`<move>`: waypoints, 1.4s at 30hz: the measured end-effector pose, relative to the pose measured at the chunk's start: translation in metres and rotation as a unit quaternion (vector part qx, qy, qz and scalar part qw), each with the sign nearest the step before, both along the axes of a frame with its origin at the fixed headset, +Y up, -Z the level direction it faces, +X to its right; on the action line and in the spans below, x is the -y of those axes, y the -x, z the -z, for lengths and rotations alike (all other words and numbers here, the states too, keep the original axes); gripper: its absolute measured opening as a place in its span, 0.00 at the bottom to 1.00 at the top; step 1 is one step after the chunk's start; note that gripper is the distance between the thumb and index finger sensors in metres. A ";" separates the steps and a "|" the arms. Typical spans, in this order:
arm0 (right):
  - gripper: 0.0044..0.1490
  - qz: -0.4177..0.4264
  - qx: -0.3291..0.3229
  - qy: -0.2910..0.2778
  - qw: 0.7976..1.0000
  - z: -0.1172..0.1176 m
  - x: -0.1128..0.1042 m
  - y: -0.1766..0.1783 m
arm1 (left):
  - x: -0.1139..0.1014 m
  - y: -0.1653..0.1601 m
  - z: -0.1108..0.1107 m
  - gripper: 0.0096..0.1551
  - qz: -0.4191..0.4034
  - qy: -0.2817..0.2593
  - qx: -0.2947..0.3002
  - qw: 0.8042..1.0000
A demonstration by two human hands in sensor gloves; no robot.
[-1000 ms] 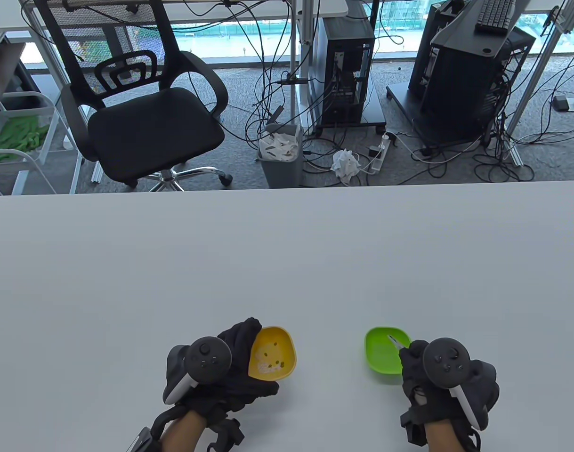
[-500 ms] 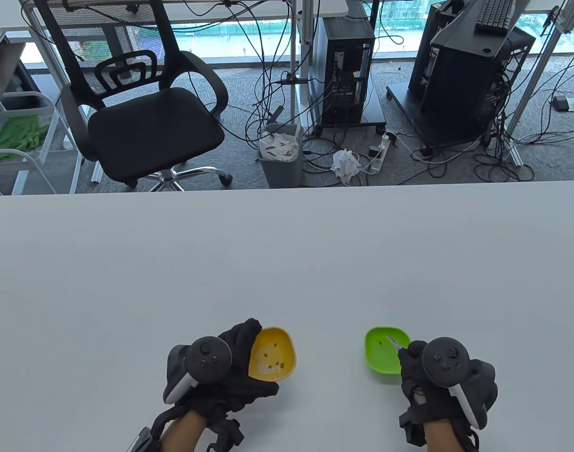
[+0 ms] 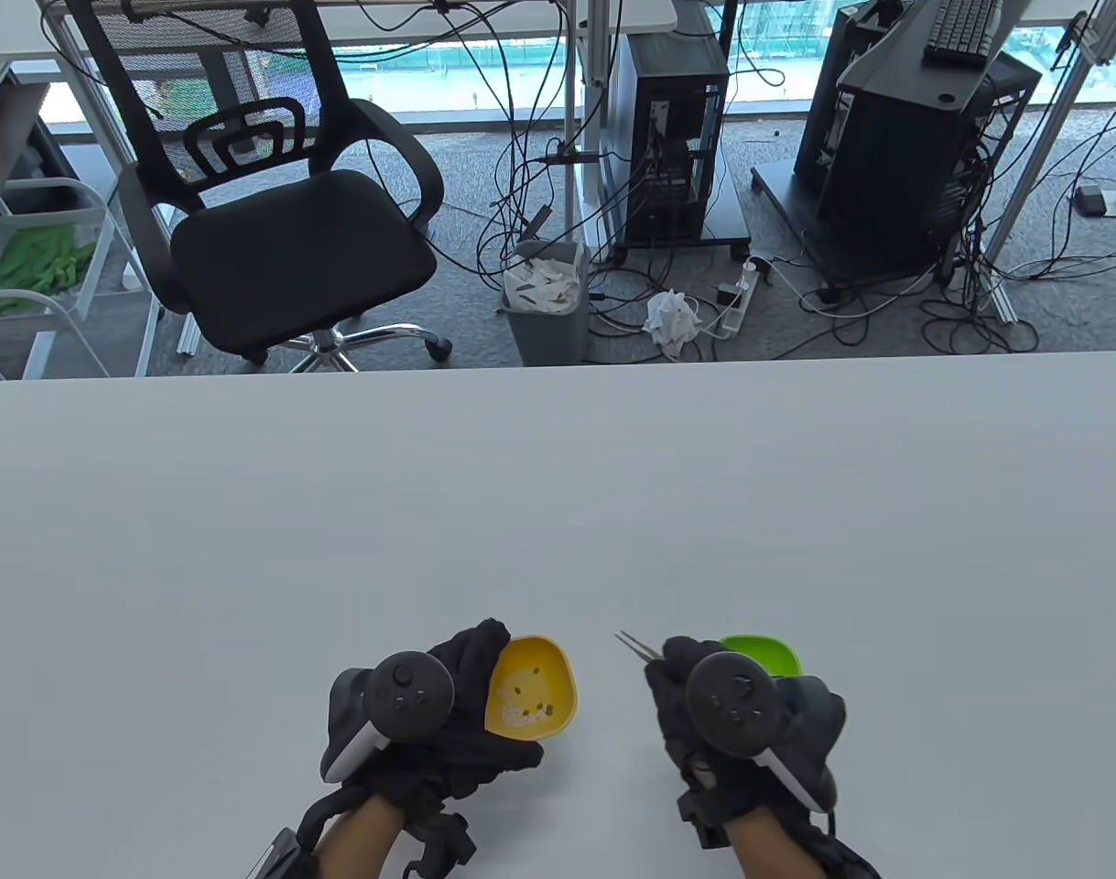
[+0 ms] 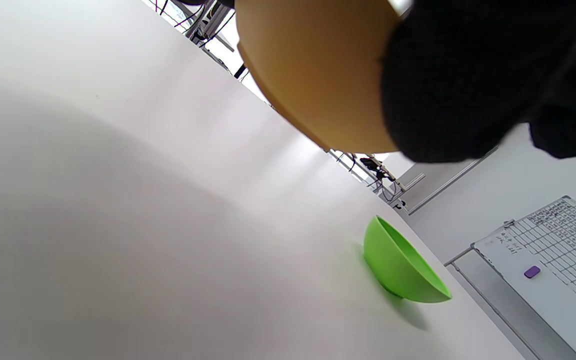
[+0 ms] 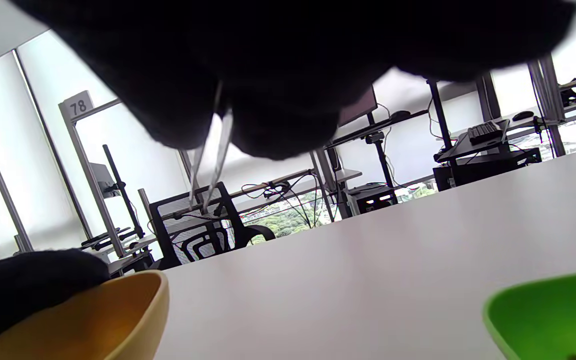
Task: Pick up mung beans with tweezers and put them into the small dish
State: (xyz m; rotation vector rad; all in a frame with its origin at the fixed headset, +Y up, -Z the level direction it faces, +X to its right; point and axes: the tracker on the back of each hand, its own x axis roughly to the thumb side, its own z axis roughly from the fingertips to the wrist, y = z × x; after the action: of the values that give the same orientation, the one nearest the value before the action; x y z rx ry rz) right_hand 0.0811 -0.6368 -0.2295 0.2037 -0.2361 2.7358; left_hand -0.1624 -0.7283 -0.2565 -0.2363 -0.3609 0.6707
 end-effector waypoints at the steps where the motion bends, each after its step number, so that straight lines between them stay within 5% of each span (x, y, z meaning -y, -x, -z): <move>1: 0.22 -0.007 -0.011 0.000 1.000 0.000 0.002 0.010 | 0.000 0.000 0.000 0.77 0.001 0.001 0.000 1.000; 7: 0.22 -0.045 -0.053 0.013 0.998 -0.007 0.023 0.050 | 0.000 0.000 0.000 0.78 0.001 -0.001 0.001 1.000; 26: 0.21 -0.096 -0.059 0.033 0.993 -0.006 0.036 0.066 | 0.000 -0.003 0.000 0.78 0.008 -0.004 0.012 1.000; 36: 0.21 -0.091 -0.060 0.028 0.994 -0.006 0.036 0.064 | 0.001 -0.003 0.000 0.78 0.012 -0.005 0.010 1.000; 42: 0.21 -0.039 -0.022 -0.012 0.999 -0.013 0.015 0.029 | 0.000 -0.001 0.000 0.77 0.005 -0.004 0.005 1.000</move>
State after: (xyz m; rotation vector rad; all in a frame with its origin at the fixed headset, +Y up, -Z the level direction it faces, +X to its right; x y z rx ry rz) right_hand 0.0519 -0.6521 -0.2168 0.2862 -0.2532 2.8031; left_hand -0.1618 -0.7285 -0.2563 -0.2326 -0.3715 0.6584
